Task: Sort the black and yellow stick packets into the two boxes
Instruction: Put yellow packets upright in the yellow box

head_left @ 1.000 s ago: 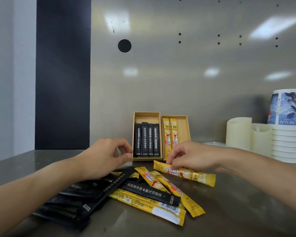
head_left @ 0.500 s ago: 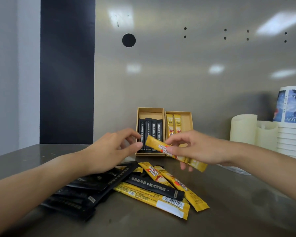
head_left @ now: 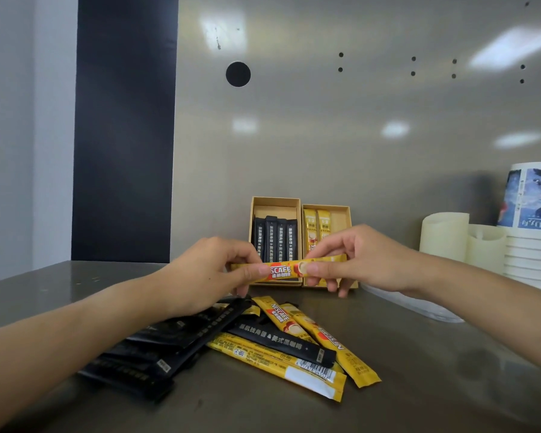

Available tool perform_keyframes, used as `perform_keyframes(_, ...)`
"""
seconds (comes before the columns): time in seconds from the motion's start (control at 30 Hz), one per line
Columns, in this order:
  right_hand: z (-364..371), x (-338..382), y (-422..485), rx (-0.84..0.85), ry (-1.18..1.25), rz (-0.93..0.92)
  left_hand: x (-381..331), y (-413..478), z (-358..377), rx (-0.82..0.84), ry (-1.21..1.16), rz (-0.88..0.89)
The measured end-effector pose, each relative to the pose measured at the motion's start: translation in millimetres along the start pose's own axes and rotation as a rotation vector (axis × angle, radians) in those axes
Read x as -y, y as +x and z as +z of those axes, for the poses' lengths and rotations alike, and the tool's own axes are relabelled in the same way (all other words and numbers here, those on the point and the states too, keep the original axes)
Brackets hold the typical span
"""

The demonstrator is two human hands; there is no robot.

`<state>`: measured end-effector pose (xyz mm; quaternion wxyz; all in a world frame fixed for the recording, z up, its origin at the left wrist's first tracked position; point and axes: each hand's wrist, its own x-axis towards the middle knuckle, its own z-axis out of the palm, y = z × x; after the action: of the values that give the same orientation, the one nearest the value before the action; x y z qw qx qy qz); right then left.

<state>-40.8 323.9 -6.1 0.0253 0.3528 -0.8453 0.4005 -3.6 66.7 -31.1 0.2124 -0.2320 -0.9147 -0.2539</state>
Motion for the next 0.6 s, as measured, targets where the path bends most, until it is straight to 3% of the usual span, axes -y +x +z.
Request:
perform_keyframes(0.1,0.8,2.5,1.7,-0.096,0.089,0.022,-1.1,0.1,0.5,0.02,-0.037,0.002)
perform_keyframes(0.27,23.1,7.9,4.1,-0.219,0.547,0.012,-3.4,-1.3,2.1,0.012,-0.085,0.034)
perform_keyframes(0.6,48.1,3.8,7.5,-0.349,0.449,-0.042,-5.1,-1.5,5.6,0.049,-0.119,0.051)
